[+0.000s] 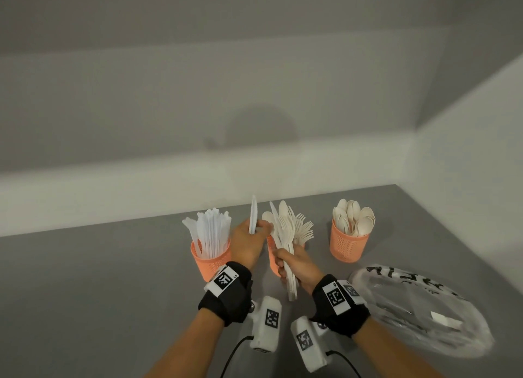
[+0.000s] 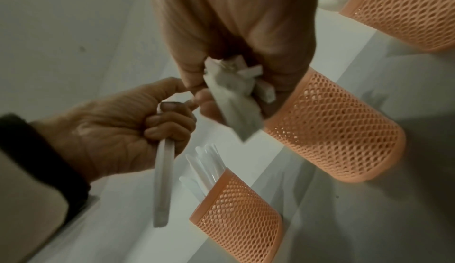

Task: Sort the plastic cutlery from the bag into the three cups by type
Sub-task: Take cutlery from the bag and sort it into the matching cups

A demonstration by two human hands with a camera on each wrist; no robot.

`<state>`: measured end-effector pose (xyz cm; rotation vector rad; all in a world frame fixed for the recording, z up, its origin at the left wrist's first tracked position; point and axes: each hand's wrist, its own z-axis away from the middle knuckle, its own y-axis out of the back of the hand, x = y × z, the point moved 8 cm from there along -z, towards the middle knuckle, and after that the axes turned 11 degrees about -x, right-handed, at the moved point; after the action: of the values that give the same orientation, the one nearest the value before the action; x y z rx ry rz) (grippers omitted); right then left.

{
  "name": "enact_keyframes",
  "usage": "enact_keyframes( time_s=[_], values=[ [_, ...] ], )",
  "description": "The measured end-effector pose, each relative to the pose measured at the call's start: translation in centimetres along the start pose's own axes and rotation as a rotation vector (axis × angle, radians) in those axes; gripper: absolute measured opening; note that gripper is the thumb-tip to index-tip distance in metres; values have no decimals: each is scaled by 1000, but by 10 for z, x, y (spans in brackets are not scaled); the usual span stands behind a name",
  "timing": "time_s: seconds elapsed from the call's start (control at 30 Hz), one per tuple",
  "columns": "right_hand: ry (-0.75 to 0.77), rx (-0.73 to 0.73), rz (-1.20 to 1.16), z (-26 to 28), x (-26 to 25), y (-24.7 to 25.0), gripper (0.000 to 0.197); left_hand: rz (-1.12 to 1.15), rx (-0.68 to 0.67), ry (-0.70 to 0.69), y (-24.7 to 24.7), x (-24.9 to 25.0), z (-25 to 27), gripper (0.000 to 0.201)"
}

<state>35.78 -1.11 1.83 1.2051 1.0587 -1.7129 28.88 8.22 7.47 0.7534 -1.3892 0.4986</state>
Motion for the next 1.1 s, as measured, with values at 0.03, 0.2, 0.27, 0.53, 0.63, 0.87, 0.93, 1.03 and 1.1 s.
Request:
enact_keyframes(
  time_s=[0.03, 0.2, 0.27, 0.53, 0.63, 0.87, 0.93, 1.03, 1.1],
  values=[
    [4, -6, 29, 0, -1, -1, 18, -14, -9, 5, -3, -1, 0, 11],
    [1, -44, 124, -2, 1, -5, 16, -29, 4, 60, -9, -14, -2, 18],
    [0, -54, 96, -1, 2, -7, 21, -35, -10, 64, -11, -16, -3, 15],
    [20, -37, -105, -2, -1, -1, 31, 162, -21, 114, -14, -26, -3, 12],
    [14, -31, -79, -2, -2, -3, 28, 150, -72, 74, -17, -29, -5, 22],
    [76, 54, -85, -6, -9, 7, 8, 387, 147, 133, 28, -30, -2, 36],
    [95, 29, -85, -7, -10, 6, 10, 442, 202, 79, 48, -19, -1, 29],
    [100, -2, -83, -8, -12, 3, 19, 334, 337, -7, 86, 3, -4, 38],
    [70, -1, -57, -11, -10, 2, 30, 304, 435, -77, 111, 17, -8, 47]
  ],
)
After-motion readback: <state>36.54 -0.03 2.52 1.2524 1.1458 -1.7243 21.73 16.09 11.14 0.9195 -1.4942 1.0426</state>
